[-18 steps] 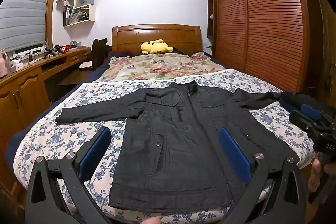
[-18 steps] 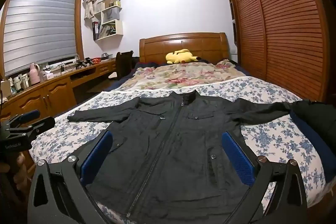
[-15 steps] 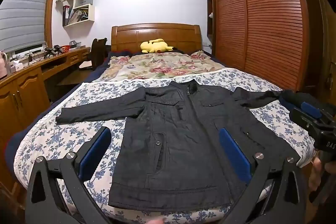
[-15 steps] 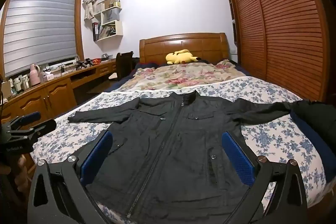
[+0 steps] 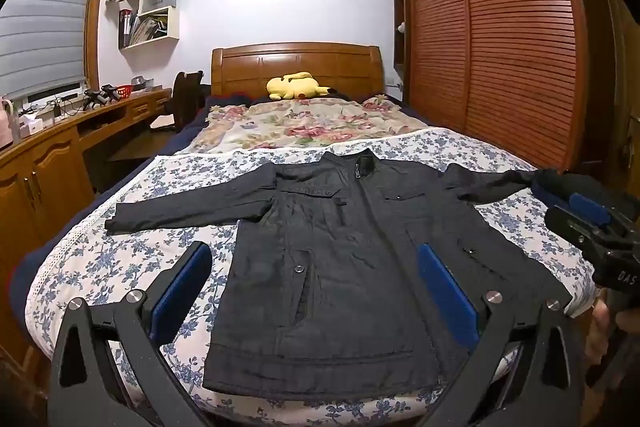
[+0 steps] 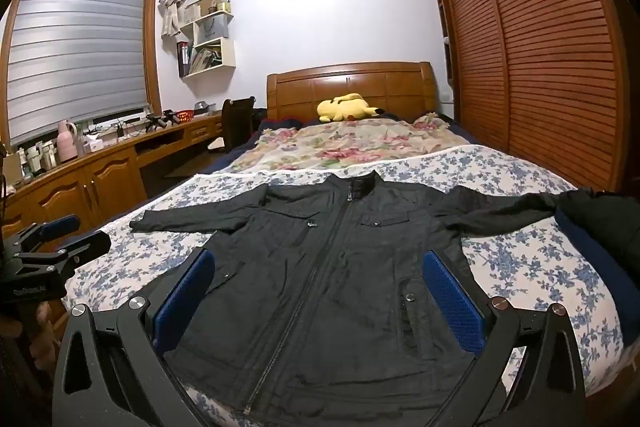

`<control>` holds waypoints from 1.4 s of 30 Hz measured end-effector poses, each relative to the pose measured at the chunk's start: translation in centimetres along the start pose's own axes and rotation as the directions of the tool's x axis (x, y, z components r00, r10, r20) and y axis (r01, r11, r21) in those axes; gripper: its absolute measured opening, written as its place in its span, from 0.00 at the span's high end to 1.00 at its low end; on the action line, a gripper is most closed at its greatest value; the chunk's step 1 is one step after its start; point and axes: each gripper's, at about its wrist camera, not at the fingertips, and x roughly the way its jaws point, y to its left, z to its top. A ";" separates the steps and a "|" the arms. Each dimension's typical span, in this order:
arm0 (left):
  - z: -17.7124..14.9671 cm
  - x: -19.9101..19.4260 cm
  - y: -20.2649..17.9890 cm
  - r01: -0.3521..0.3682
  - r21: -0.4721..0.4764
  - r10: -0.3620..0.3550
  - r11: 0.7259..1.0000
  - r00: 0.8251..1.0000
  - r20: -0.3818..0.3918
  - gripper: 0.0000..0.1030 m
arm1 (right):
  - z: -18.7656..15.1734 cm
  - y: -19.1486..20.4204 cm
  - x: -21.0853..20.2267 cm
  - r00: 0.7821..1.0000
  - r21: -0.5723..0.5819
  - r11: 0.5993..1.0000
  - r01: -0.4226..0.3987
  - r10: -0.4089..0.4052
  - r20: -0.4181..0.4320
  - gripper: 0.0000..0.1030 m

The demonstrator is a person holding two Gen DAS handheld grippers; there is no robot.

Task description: Fold large clothes

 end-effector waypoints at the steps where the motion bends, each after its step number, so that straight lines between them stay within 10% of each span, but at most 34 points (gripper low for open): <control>1: 0.1 -0.1 0.0 0.001 0.000 -0.001 1.000 1.000 0.003 0.00 | 0.0 -0.1 0.0 1.000 0.001 1.000 0.000 0.000 0.000 0.00; 42: 0.8 -1.2 -0.7 0.003 0.002 -0.003 1.000 1.000 0.022 0.00 | -0.2 0.0 0.2 1.000 0.009 1.000 -0.011 0.011 -0.005 0.00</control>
